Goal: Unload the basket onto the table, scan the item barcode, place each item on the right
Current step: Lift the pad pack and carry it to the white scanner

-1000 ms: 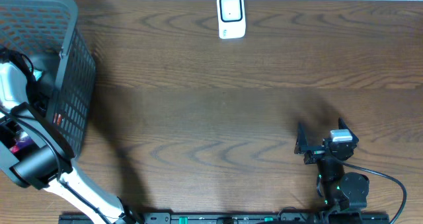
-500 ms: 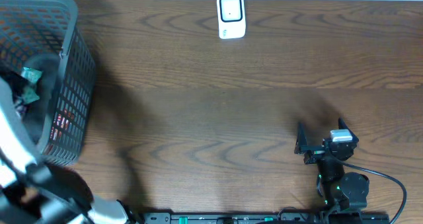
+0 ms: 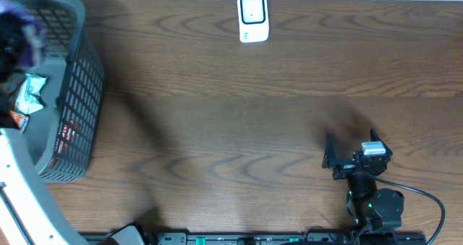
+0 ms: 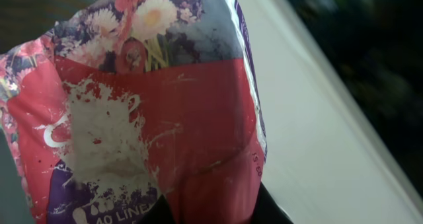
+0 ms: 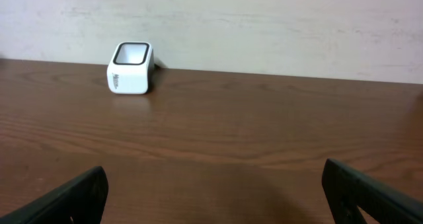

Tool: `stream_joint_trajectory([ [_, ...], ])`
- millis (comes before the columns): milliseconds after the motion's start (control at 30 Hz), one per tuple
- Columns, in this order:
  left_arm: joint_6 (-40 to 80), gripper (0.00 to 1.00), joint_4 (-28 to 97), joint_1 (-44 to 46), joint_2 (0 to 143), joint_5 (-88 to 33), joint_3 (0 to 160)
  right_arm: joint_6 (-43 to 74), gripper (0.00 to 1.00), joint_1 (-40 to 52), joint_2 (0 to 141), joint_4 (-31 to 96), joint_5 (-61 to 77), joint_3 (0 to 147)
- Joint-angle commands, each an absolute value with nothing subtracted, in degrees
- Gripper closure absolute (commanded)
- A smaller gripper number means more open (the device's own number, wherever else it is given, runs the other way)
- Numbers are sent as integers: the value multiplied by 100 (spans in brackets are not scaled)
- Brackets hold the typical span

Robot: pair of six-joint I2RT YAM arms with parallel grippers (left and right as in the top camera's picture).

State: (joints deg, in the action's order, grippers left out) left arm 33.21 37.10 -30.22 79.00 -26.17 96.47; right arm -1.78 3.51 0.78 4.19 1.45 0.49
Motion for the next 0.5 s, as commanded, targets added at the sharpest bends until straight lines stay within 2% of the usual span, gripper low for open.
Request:
stream_joint_trajectory([
  [0,3100,92,3675,-2475,7854,-3323,9745,-222,1,370,64,432,119,36],
  [133,2051,93,3701,-1678,7854,-3304,9743,-222,1,370,64,432,117,36],
  [467,1275,92,3876,174,7861,-1608,9741,-222,1,370,64,432,119,36],
])
